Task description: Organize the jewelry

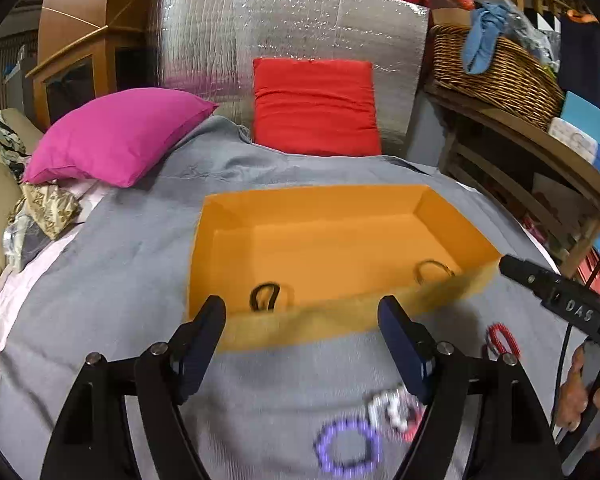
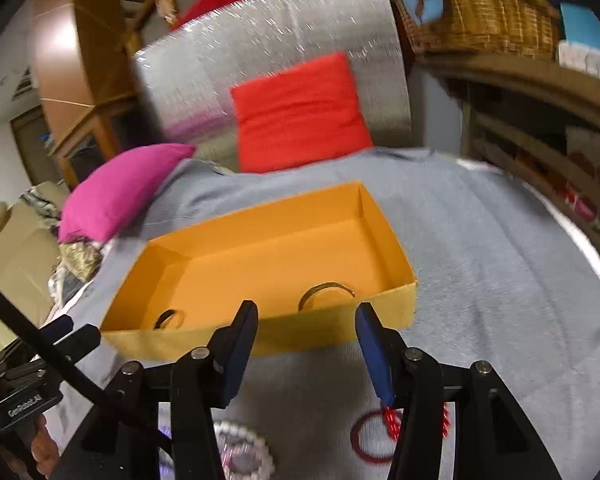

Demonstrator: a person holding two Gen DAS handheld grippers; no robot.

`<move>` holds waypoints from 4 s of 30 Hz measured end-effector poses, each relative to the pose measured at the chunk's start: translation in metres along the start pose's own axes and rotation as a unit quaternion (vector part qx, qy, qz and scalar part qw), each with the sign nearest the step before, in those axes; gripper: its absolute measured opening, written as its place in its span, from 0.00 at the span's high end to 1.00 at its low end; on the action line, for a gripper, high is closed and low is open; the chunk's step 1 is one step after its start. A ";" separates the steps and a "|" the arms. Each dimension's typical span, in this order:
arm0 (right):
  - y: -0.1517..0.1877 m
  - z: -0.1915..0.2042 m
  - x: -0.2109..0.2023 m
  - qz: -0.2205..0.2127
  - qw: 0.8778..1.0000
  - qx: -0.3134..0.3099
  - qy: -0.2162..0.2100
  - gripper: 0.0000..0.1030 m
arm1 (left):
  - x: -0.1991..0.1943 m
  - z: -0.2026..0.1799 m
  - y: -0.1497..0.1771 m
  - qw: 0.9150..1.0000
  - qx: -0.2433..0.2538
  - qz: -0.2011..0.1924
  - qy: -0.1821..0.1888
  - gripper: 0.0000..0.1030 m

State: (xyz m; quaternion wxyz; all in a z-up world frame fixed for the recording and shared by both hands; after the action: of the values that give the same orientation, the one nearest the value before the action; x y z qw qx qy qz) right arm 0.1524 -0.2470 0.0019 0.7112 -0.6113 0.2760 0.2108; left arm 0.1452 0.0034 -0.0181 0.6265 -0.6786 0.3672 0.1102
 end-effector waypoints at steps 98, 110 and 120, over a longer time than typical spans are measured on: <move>0.089 -0.046 -0.014 0.126 0.989 0.056 -0.060 0.92 | 0.088 -0.033 0.080 0.984 0.028 0.153 0.087 0.77; 0.086 -0.043 -0.016 0.118 0.989 0.062 -0.067 0.92 | 0.078 -0.007 0.065 0.992 -0.017 0.108 0.060 0.93; 0.079 -0.032 -0.021 0.100 0.990 0.064 -0.081 0.92 | 0.050 -0.004 0.056 0.997 -0.014 0.066 0.040 0.93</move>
State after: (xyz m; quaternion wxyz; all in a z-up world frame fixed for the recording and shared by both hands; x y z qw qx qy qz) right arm 0.0820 -0.2644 -0.0474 0.7442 -0.5147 0.2898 0.3119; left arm 0.1434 -0.0150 -0.0913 0.5932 -0.6655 0.4341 0.1294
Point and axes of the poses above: each gripper's, at about its wrist camera, not at the fingertips, and x roughly the way its jaws point, z to its left, y to its underside, the point moved 4 cm from there along x, roughly the way its jaws point, and after that the axes turned 11 degrees about y, right-handed, at the moved point
